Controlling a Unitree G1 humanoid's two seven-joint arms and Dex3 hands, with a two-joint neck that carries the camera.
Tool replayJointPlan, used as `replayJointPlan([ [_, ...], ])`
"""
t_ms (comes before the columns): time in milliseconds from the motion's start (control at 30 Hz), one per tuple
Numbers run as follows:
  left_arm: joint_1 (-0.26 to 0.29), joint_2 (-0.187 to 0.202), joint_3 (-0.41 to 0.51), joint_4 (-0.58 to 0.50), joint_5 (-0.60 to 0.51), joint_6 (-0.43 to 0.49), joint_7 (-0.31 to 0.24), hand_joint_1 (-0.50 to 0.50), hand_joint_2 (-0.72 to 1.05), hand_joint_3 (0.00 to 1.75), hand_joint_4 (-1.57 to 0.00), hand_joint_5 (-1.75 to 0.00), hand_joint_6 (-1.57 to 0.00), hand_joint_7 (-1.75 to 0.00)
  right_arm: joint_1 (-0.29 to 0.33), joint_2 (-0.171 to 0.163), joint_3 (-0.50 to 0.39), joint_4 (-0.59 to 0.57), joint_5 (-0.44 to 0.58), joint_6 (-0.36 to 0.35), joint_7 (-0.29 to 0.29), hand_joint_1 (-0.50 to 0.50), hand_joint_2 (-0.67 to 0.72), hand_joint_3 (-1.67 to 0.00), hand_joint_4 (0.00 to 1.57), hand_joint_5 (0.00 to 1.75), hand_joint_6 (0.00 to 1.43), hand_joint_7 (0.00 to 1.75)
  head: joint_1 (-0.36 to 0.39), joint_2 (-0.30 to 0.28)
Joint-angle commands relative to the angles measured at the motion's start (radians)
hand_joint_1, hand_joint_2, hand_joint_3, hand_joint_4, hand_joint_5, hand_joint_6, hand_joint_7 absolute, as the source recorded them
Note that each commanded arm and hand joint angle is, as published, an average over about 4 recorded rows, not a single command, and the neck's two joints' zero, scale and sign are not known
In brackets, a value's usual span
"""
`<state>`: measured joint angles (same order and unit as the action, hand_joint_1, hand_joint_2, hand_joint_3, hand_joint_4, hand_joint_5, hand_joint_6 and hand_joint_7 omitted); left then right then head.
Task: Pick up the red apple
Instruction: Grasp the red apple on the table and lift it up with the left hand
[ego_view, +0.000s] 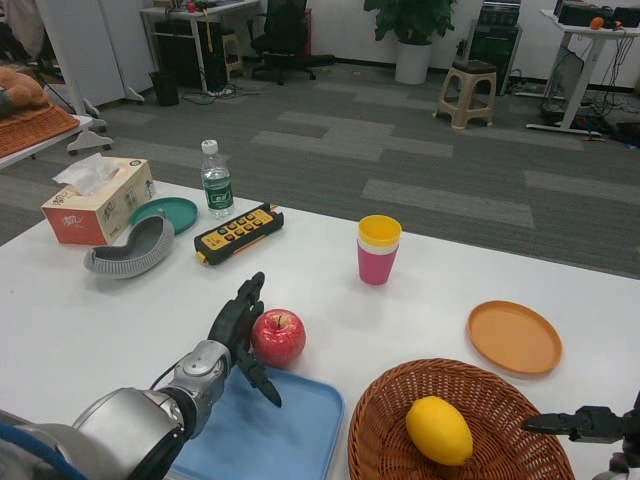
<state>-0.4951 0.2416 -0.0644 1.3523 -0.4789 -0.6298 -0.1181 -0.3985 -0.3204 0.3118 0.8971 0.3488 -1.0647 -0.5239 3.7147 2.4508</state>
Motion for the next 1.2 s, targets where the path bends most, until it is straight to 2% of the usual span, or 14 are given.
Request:
replayJointPlan([
  [33,-0.011,-0.002,-0.006,0.007,0.007,0.009,0.001,-0.5,-0.7,0.09,0.0,0.0,-0.04,0.0,0.009,-0.005,0.0,-0.014,0.008,-0.007,-0.005,0.38,0.72,0.0,0.0,0.0,0.0,0.0,0.0,0.0],
  [133,-0.011,-0.002,-0.007,0.007,0.008,0.025,0.0,-0.5,-0.55,0.09,0.0,0.0,-0.17,0.0,0.01,-0.005,0.0,-0.016,0.009,-0.007,-0.005,0.38,0.72,0.0,0.0,0.0,0.0,0.0,0.001,-0.001],
  [267,-0.012,-0.001,-0.008,0.006,0.029,0.068,0.0,-0.5,0.12,0.09,0.0,0.0,-0.33,-0.02,0.012,-0.003,0.0,-0.018,0.008,-0.008,-0.005,0.38,0.72,0.0,0.0,0.0,0.0,0.0,0.001,-0.001],
  [367,-0.013,-0.001,-0.007,0.005,0.032,0.086,-0.005,-0.49,0.47,0.09,0.0,0.0,-0.54,-0.1,0.014,-0.002,0.0,-0.02,0.007,-0.008,-0.005,0.38,0.72,0.0,0.0,0.0,0.0,0.0,0.0,-0.002],
  [500,-0.014,-0.001,-0.005,0.005,0.024,0.125,-0.037,-0.39,0.43,0.09,0.0,0.0,-0.79,-0.23,0.018,0.0,0.0,-0.026,0.007,-0.008,-0.005,0.38,0.72,0.0,0.0,0.0,0.0,0.0,0.001,-0.003],
  [633,-0.015,-0.001,-0.004,0.005,0.021,0.14,-0.06,-0.26,0.38,0.07,-0.02,0.0,-0.95,-0.37,0.02,0.001,0.0,-0.028,0.007,-0.008,-0.005,0.38,0.69,0.0,0.0,0.0,0.0,0.0,0.003,-0.002],
  [733,-0.015,0.0,-0.003,0.005,0.021,0.149,-0.071,-0.23,0.34,0.04,-0.02,0.0,-1.01,-0.49,0.021,0.001,0.002,-0.03,0.007,-0.008,-0.005,0.38,0.71,0.0,0.0,0.0,0.0,0.0,0.005,-0.002],
  [867,-0.016,0.002,-0.006,0.004,0.041,0.179,-0.08,-0.32,0.38,0.09,0.0,0.0,-0.98,-0.59,0.023,0.001,0.003,-0.033,0.007,-0.008,-0.005,0.38,0.72,0.0,0.0,0.0,0.0,0.0,0.003,-0.004],
  [967,-0.017,0.005,-0.007,-0.002,0.101,0.226,-0.084,-0.32,0.52,0.09,0.0,0.0,-0.97,-0.68,0.028,0.001,0.003,-0.039,0.007,-0.008,-0.005,0.38,0.72,0.0,0.0,0.0,0.0,0.0,-0.002,-0.006],
  [1067,-0.025,0.015,-0.006,-0.01,0.196,0.29,-0.097,-0.31,0.83,0.09,0.0,0.0,-0.96,-0.79,0.034,0.001,0.003,-0.046,0.007,-0.008,-0.005,0.38,0.72,0.0,0.0,0.0,0.0,0.0,-0.003,-0.007],
  [1133,-0.03,0.017,-0.005,-0.008,0.218,0.302,-0.098,-0.3,1.0,0.09,0.0,0.0,-0.93,-0.84,0.036,0.001,0.002,-0.05,0.007,-0.008,-0.005,0.38,0.72,0.0,0.0,0.0,0.0,0.0,-0.003,-0.007],
  [1200,-0.033,0.017,0.001,-0.005,0.223,0.306,-0.098,-0.29,1.05,0.09,0.0,0.0,-0.86,-0.86,0.039,0.001,0.003,-0.053,0.007,-0.008,-0.005,0.38,0.72,0.0,0.0,0.0,0.0,0.0,-0.003,-0.007],
])
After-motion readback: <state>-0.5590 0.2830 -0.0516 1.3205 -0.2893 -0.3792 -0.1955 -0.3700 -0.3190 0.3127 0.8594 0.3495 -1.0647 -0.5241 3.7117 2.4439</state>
